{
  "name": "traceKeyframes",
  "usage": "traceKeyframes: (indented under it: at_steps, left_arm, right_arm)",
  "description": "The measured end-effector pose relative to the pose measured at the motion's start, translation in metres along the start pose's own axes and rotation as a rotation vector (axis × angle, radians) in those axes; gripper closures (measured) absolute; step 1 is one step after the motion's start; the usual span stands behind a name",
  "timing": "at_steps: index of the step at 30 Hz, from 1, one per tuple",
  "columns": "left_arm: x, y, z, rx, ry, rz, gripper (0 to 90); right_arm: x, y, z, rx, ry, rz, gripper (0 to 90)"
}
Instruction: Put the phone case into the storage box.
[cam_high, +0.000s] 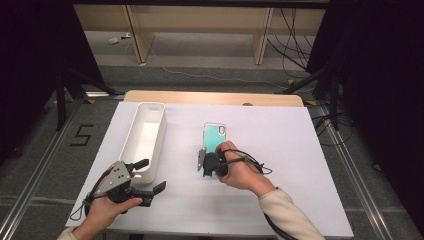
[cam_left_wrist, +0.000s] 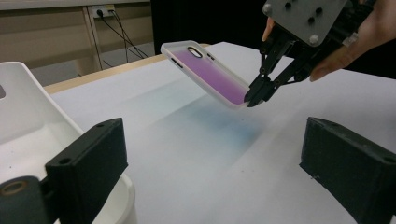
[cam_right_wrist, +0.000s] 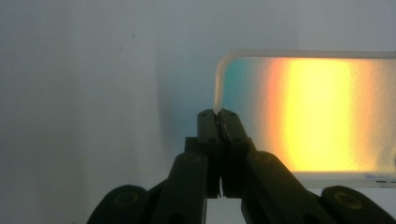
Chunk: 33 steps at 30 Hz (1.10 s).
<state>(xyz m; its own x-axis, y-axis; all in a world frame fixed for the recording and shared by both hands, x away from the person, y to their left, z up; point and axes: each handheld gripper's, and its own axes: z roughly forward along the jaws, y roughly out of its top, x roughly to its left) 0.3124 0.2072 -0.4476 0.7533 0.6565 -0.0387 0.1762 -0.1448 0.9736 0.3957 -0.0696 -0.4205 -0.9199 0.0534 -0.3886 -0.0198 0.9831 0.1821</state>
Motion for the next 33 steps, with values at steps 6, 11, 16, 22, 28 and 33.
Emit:
traceKeyframes:
  at_steps: [6,11,16,22,28,33]
  left_arm:
    - [0.0,0.012,0.004,-0.013,0.021,0.0,9.0]
    - [0.004,0.023,0.009,-0.018,0.049,-0.01,13.5]
    - [0.005,0.033,0.021,-0.019,0.053,0.005,15.3]
    - [0.005,0.044,0.037,0.011,0.045,0.019,15.3]
    - [0.007,0.052,0.051,0.029,0.054,0.015,15.5]
    - [0.009,0.058,0.061,0.04,0.056,0.002,15.8]
  right_arm:
    - [0.002,0.0,-0.001,-0.001,-0.007,-0.003,89.5]
    - [0.003,0.0,-0.004,-0.007,-0.015,0.0,89.5]
    - [0.004,0.002,-0.006,-0.014,-0.012,-0.02,89.5]
    - [0.007,0.002,-0.01,-0.019,-0.023,-0.013,89.5]
    - [0.008,0.002,-0.015,-0.021,-0.039,-0.018,89.5]
    - [0.012,0.004,-0.017,-0.024,-0.042,-0.024,89.5]
